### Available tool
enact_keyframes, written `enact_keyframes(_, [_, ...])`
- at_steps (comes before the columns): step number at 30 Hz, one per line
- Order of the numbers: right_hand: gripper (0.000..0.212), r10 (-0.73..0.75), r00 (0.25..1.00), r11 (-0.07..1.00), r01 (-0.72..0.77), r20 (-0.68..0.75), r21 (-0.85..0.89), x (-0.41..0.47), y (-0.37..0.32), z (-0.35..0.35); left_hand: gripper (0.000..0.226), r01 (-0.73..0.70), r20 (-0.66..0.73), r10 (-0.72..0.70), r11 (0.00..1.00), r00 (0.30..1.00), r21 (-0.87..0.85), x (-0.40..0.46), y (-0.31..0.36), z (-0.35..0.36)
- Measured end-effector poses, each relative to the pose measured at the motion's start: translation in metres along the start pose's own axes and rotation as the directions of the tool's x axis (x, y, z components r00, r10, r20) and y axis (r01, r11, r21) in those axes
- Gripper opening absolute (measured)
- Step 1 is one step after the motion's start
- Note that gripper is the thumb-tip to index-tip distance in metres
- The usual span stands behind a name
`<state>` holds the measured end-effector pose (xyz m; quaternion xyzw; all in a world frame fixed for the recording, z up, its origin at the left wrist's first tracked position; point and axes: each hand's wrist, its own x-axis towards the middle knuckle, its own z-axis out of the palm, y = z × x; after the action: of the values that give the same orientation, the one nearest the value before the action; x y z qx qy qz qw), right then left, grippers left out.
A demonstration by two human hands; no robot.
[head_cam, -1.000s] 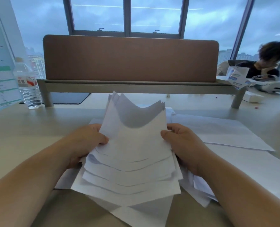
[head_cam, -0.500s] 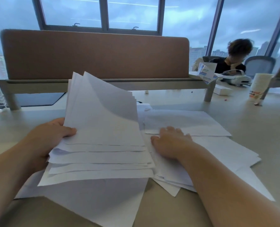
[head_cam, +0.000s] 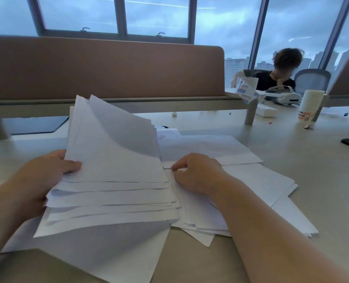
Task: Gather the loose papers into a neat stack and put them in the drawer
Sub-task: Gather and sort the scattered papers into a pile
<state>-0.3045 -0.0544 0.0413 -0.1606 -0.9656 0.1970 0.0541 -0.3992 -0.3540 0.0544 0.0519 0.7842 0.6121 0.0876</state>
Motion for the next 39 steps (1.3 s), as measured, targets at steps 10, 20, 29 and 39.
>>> enact_keyframes(10, [0.036, -0.022, 0.999, 0.984, 0.027, 0.032, -0.174, 0.002, -0.001, 0.005, 0.019, 0.049, -0.015, -0.05, 0.996, 0.999, -0.074, -0.019, 0.017, 0.011])
enact_keyframes(20, [0.045, -0.17, 0.847, 0.934, 0.302, -0.504, 0.192, -0.009, -0.017, 0.002, 0.021, 0.061, 0.017, -0.06, 0.997, 0.998, -0.047, -0.011, 0.008, 0.009])
enact_keyframes(29, [0.029, -0.243, 0.823, 0.916, 0.37, -0.514, 0.159, -0.01, -0.022, 0.003, 0.021, 0.068, -0.006, -0.068, 0.996, 0.998, -0.066, -0.003, 0.001, 0.002])
enact_keyframes(39, [0.044, -0.165, 0.94, 0.796, 0.305, -0.298, 0.522, -0.003, -0.017, 0.012, 0.022, 0.148, -0.049, -0.157, 0.976, 0.986, -0.158, -0.011, 0.01, 0.003])
